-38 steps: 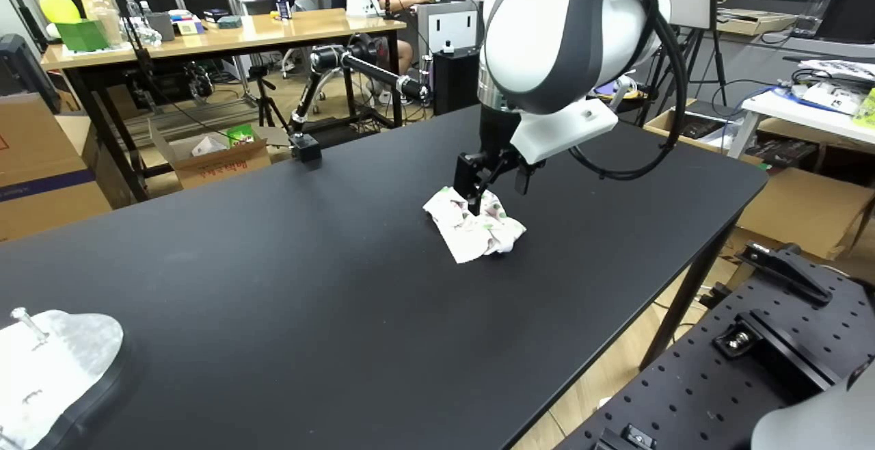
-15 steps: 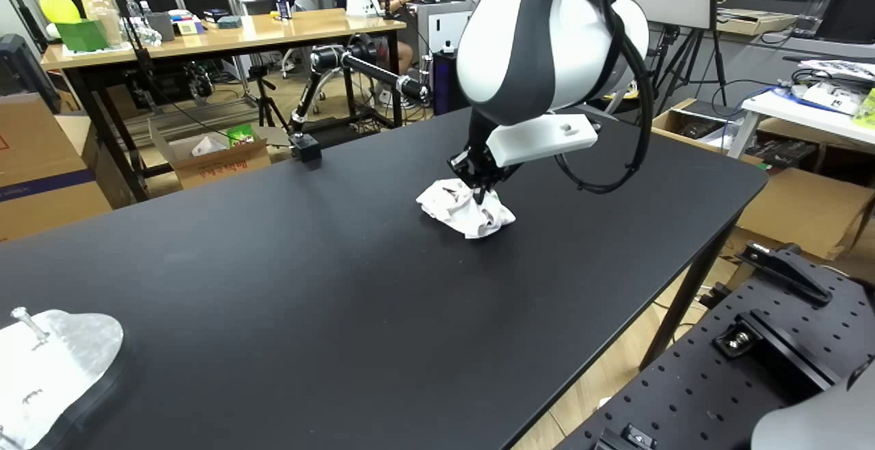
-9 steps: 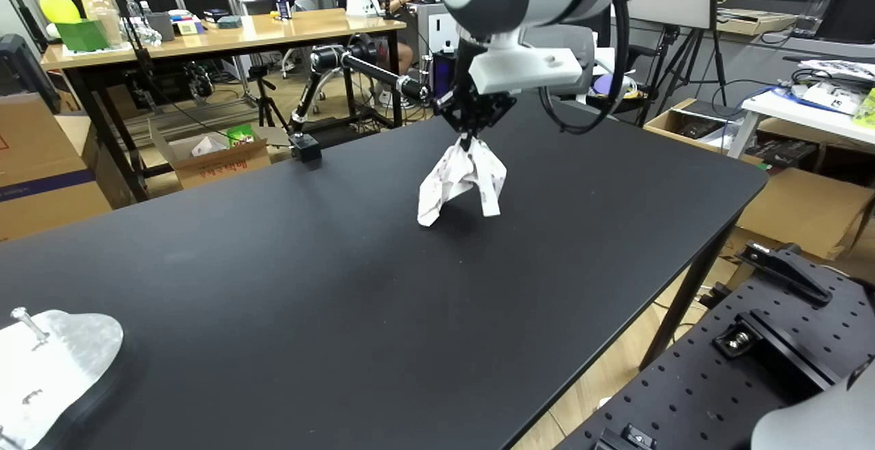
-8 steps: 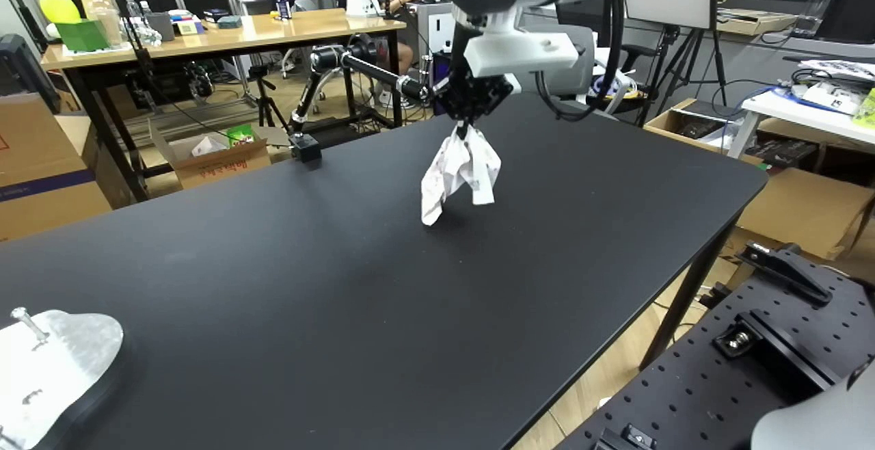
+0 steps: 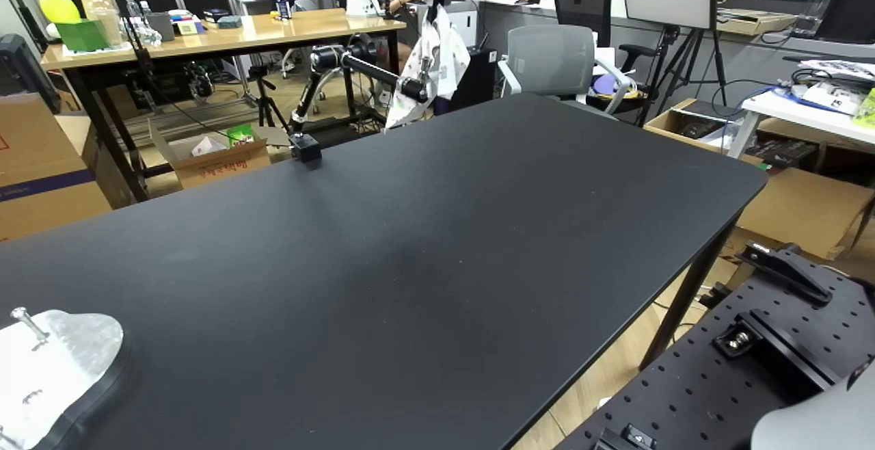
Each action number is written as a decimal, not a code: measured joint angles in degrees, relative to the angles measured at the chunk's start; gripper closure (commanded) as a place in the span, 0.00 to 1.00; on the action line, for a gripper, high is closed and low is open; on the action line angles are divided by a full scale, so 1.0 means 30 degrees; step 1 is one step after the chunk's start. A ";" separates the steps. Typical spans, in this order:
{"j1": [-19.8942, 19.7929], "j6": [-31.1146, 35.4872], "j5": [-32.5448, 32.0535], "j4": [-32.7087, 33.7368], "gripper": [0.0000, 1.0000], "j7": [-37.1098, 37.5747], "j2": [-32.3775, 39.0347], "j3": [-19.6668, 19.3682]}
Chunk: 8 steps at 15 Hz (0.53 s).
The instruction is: Hang the cloth on the stand
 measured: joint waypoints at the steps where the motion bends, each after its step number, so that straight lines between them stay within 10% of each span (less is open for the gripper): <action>1: -0.0079 -0.0797 0.0000 0.0817 1.00 0.0208 -0.0028 0.0113; 8: -0.0167 -0.5626 0.0013 0.4593 1.00 0.1081 0.0541 0.0912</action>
